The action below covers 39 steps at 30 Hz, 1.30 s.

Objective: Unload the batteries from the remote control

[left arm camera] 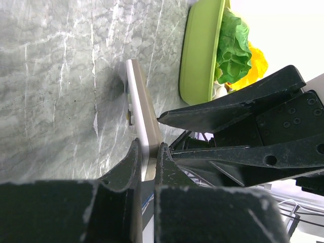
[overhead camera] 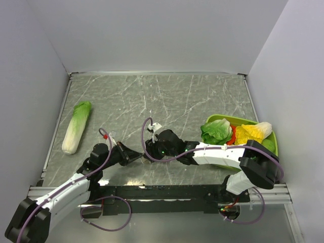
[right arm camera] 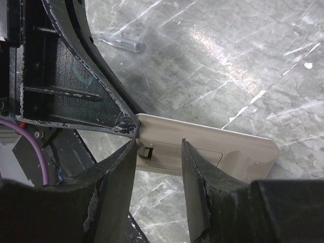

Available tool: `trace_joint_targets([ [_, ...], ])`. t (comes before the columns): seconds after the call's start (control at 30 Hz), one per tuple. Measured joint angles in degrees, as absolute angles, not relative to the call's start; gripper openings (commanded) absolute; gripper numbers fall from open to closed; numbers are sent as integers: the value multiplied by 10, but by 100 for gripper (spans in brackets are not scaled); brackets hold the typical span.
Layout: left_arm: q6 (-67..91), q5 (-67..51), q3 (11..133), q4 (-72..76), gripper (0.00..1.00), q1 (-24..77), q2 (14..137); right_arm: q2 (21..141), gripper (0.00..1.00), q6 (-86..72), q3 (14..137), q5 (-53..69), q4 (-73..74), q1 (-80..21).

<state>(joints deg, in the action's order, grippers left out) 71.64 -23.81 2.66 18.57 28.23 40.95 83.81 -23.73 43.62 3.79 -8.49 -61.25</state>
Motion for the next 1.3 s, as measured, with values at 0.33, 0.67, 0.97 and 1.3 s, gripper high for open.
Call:
trace_joint_targets([
  [0.33, 716, -232, 27, 176, 1, 282, 399, 837, 49, -233, 436, 36, -83, -613],
  [0.67, 717, -232, 26, 176, 1, 282, 399, 837, 48, -233, 436, 31, -82, -617],
  [0.97, 717, -230, 26, 173, 1, 282, 398, 837, 45, -230, 436, 19, -82, -624],
  [1.3, 716, -230, 26, 172, 1, 282, 399, 837, 45, -226, 436, 15, -80, -625],
])
